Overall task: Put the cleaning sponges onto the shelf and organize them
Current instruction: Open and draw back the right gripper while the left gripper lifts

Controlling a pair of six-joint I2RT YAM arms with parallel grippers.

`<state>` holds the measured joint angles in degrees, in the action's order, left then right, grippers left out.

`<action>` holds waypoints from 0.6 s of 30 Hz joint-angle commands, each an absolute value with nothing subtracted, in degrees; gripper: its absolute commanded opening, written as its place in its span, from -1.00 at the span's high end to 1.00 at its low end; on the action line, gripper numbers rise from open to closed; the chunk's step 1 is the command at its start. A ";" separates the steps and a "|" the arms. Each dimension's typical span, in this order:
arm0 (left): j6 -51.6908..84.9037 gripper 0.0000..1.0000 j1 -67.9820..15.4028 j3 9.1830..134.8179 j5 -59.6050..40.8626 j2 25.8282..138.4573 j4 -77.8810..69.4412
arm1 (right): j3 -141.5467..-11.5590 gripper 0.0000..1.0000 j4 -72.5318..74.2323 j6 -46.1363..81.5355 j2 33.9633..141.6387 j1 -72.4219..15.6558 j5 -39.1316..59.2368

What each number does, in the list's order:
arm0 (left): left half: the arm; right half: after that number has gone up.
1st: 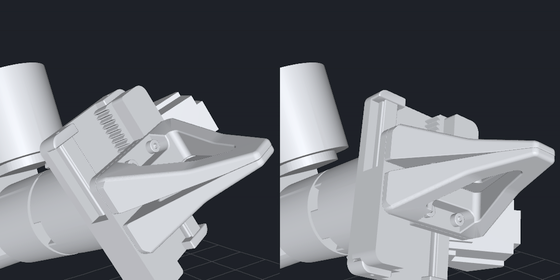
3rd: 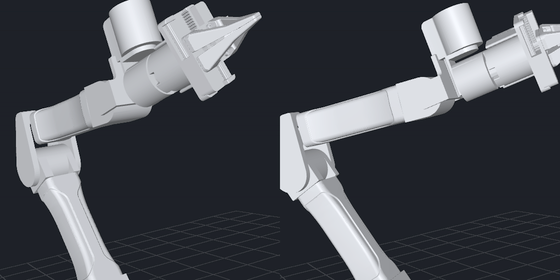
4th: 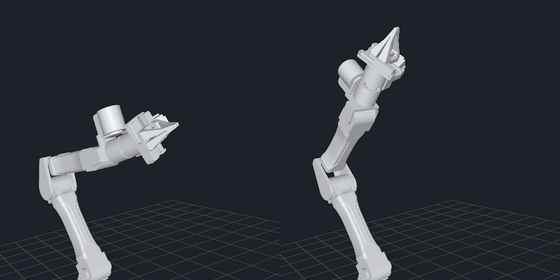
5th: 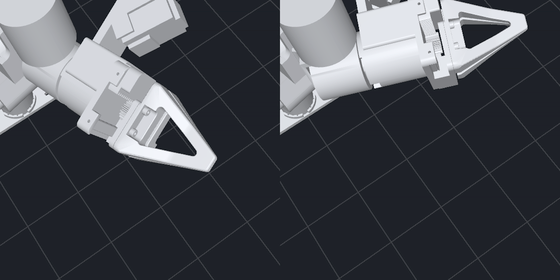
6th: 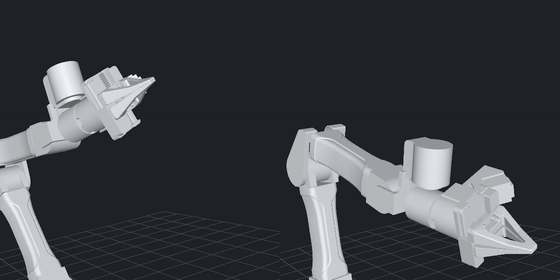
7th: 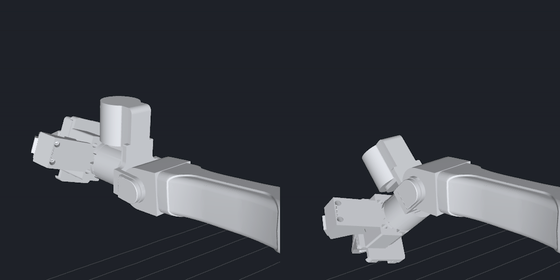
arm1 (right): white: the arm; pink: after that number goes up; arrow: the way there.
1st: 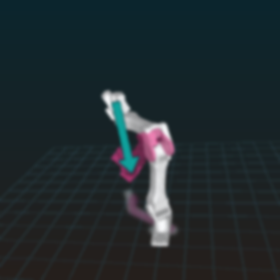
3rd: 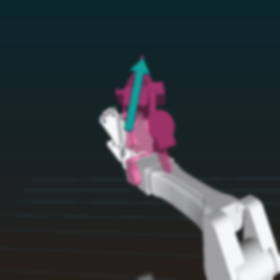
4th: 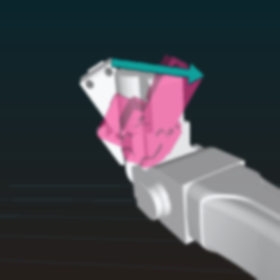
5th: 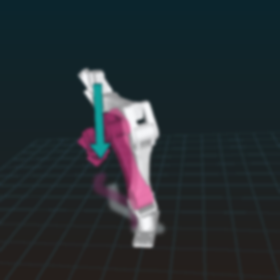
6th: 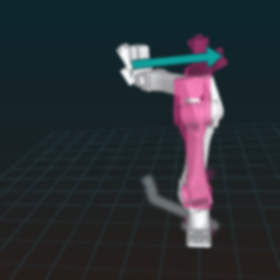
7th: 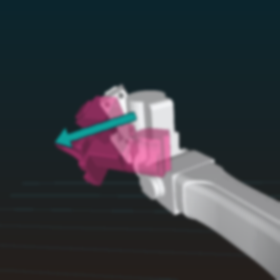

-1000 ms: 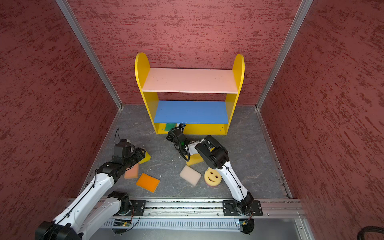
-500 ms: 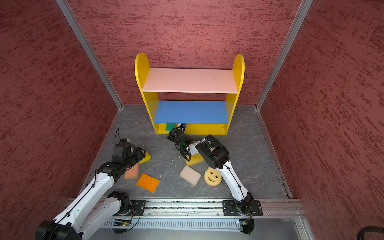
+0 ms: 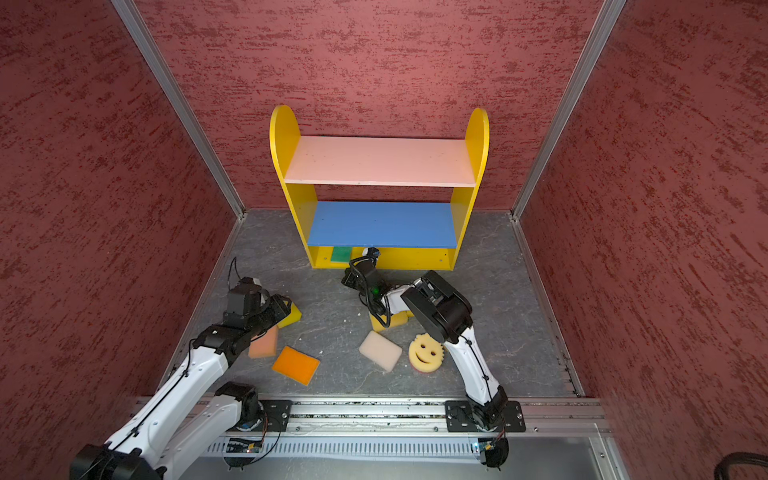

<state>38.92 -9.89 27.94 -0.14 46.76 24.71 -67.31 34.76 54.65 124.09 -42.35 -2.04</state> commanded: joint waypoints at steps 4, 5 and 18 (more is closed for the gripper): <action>38.14 -0.07 -9.32 28.68 -2.23 44.10 25.84 | -57.43 1.00 31.73 49.41 105.85 -43.39 -4.87; 38.19 -0.09 -9.32 28.53 -2.64 43.56 26.01 | -55.64 1.00 30.64 49.14 103.61 -43.67 -5.81; 34.34 -0.99 -10.16 28.14 -14.49 37.21 27.71 | -41.53 0.46 5.67 51.98 80.01 -52.59 -22.59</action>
<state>36.71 -9.72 27.94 -9.67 38.09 26.28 -41.80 15.73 49.65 83.40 -50.48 -15.75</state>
